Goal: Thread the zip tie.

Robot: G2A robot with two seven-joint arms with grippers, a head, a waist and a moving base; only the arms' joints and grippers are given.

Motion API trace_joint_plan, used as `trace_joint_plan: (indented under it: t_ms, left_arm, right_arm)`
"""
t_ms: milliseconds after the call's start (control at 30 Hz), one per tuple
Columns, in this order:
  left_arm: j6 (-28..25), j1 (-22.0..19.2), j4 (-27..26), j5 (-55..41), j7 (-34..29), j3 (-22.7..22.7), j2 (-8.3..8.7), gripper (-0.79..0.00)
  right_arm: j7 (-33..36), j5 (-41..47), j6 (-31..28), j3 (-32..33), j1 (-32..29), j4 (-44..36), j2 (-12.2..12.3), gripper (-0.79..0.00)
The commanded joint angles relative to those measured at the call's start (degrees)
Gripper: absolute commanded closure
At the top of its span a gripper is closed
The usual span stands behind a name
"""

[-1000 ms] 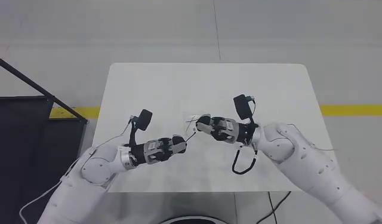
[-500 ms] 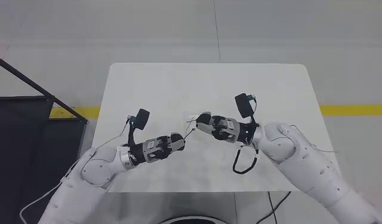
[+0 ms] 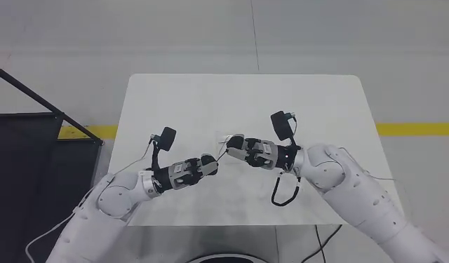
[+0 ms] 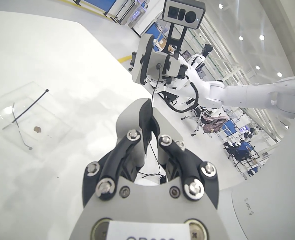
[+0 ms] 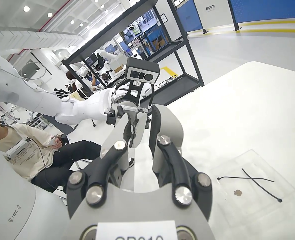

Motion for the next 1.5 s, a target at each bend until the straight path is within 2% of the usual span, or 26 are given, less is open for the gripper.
trace_joint_plan:
  t_ms: [0,233,267,400,633,667,733,767,800,1100,1300,1467]
  left_arm:
    - [-0.11,-0.21,0.18,-0.16,-0.17,0.16,-0.03,0.000]
    - [-0.27,-0.66,0.83,-0.69,-0.22,0.40,-0.13,0.000]
    - [-0.31,-0.72,0.92,-0.73,-0.22,0.42,-0.14,0.000]
    - [-0.39,-0.89,1.18,-0.92,-0.32,0.53,-0.18,0.000]
    - [-0.16,-1.12,1.39,-1.12,-0.85,0.68,-0.21,0.000]
    - [-0.14,-1.17,1.41,-1.18,-0.94,0.69,-0.21,-0.028]
    - [-0.09,-1.23,1.46,-1.30,-1.15,0.75,-0.22,-0.379]
    - [-0.05,-1.27,1.46,-1.41,-1.44,0.81,-0.21,-0.646]
    - [-0.06,-1.35,1.48,-1.59,-1.75,0.80,-0.19,-0.785]
    - [-3.54,-1.21,1.58,-3.59,-6.50,-1.14,0.58,-0.785]
    - [-5.92,-0.90,2.14,-7.09,-9.30,-3.38,1.31,-0.785]
    - [-7.25,-2.03,2.92,-8.81,-14.69,-4.06,2.02,-0.785]
  right_arm:
    - [0.66,0.19,0.13,0.17,-0.03,0.03,-0.23,-0.197]
    - [2.33,0.72,0.15,0.78,-0.10,0.38,-0.97,-0.129]
    - [2.48,0.75,0.15,0.89,-0.14,0.41,-1.06,-0.077]
    - [3.22,0.81,0.18,1.36,-0.24,0.67,-1.42,-0.003]
    - [4.18,1.14,-0.03,2.21,-0.47,1.05,-2.01,0.000]
    - [4.34,1.02,-0.06,2.37,-0.48,1.09,-2.08,0.000]
    - [4.62,0.84,-0.07,2.71,-0.55,1.03,-2.19,0.000]
    - [4.76,0.65,-0.11,2.94,-0.59,0.98,-2.23,0.000]
    - [4.92,0.42,-0.19,3.18,-0.66,0.91,-2.25,0.000]
    - [8.25,-0.88,-1.27,5.29,-0.95,0.03,-2.16,0.000]
    - [14.60,1.71,-2.06,5.55,0.28,-0.14,-1.97,0.000]
    - [20.59,6.80,-1.65,4.99,1.98,-0.50,-1.96,0.000]
